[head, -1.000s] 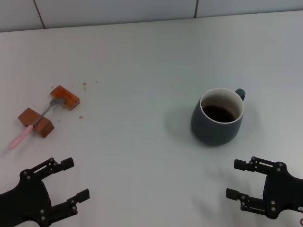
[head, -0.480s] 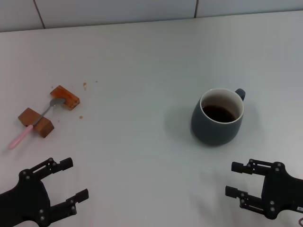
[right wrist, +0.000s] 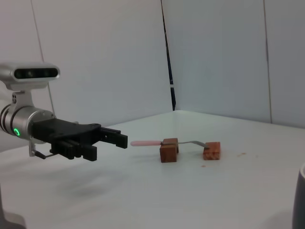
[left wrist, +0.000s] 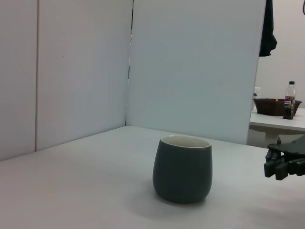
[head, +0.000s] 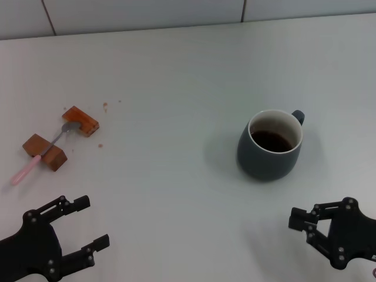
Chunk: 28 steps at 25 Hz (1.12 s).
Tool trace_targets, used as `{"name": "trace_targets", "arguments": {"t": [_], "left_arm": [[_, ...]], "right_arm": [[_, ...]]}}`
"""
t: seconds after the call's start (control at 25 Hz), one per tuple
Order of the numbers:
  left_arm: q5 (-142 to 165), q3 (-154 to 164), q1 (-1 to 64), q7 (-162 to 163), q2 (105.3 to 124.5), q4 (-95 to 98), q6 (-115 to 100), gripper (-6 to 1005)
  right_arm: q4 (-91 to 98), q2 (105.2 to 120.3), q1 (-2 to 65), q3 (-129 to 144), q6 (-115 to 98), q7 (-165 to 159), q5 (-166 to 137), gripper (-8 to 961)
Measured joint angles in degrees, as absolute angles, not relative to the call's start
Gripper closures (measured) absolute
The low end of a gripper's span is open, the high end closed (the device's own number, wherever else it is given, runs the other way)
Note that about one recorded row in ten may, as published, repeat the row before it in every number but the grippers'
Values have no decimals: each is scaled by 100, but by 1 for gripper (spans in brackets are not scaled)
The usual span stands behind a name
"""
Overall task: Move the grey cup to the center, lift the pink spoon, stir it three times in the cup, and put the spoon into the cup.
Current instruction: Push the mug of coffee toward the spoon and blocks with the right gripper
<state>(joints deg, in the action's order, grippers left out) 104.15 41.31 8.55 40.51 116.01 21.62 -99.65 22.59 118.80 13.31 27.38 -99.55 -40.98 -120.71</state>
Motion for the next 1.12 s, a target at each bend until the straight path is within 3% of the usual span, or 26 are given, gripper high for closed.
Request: {"name": "trace_targets", "arguments": {"t": [0.56, 1.12], "left_arm": [[10386, 4126, 860, 4052, 11588, 2192, -9993, 215], [10375, 4034, 837, 4090, 11584, 2233, -10017, 215]], "right_arm": [[889, 11927, 1108, -38, -9697, -1705, -10876, 937], [522, 11931, 2134, 831, -7530, -1535, -10925, 935]]}}
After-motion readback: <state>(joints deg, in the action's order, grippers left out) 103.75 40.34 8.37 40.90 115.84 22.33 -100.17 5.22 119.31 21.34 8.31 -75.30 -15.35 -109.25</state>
